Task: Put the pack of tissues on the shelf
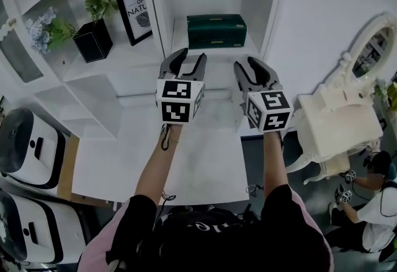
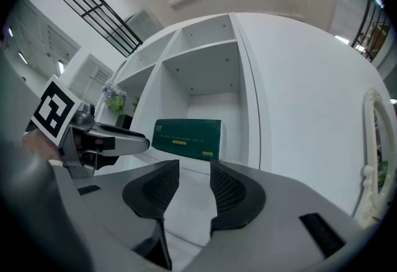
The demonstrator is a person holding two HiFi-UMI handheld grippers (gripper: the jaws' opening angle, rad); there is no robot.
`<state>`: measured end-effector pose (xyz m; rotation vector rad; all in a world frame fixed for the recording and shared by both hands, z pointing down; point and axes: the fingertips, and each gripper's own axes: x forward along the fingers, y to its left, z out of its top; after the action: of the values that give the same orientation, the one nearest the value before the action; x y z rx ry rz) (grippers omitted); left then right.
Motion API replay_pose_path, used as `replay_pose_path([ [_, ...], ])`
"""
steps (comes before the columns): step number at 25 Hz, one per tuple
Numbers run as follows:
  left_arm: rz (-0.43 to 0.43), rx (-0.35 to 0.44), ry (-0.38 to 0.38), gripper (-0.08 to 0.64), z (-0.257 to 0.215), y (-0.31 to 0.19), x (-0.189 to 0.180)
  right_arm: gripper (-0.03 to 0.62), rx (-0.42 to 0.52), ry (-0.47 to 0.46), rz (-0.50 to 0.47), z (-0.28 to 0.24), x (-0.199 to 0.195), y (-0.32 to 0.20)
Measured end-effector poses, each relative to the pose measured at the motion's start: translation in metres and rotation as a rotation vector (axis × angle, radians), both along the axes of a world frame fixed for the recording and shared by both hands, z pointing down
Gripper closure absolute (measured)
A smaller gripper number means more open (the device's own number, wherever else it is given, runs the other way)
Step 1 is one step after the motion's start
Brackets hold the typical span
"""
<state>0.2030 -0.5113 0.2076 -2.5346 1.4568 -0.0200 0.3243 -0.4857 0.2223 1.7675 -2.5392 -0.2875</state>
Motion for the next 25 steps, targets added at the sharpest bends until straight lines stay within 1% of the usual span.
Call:
replay_pose_path([
  [2, 0.047, 0.018, 0.0, 0.374, 0.007, 0.016, 0.001, 0.411, -0.01, -0.003, -0.025, 0.01, -0.007, 0.008],
  [4, 0.111, 0.015, 0.036, 0.375, 0.016, 0.033, 0.002, 0.411, -0.018, -0.008, -0.051, 0.022, -0.015, 0.017],
  [7, 0.184, -0.04, 0.106, 0.374, 0.034, 0.057, 0.001, 0.413, -0.035, -0.008, -0.093, 0.046, -0.028, 0.028],
  [9, 0.207, -0.062, 0.114, 0.376, 0.049, 0.073, -0.001, 0.413, -0.06, -0.006, -0.125, 0.067, -0.038, 0.037],
  [12, 0.218, -0.092, 0.114, 0.374, 0.077, 0.094, -0.007, 0.413, -0.117, -0.009, -0.173, 0.101, -0.052, 0.052],
  [17, 0.219, -0.136, 0.174, 0.396, 0.119, 0.119, -0.023, 0.413, -0.213, -0.041, -0.241, 0.151, -0.072, 0.074],
  [21, 0.21, -0.158, 0.143, 0.397, 0.157, 0.144, -0.038, 0.413, -0.275, -0.057, -0.291, 0.184, -0.092, 0.093],
  [25, 0.187, -0.232, 0.151, 0.399, 0.2, 0.171, -0.057, 0.413, -0.333, -0.058, -0.35, 0.215, -0.116, 0.111],
])
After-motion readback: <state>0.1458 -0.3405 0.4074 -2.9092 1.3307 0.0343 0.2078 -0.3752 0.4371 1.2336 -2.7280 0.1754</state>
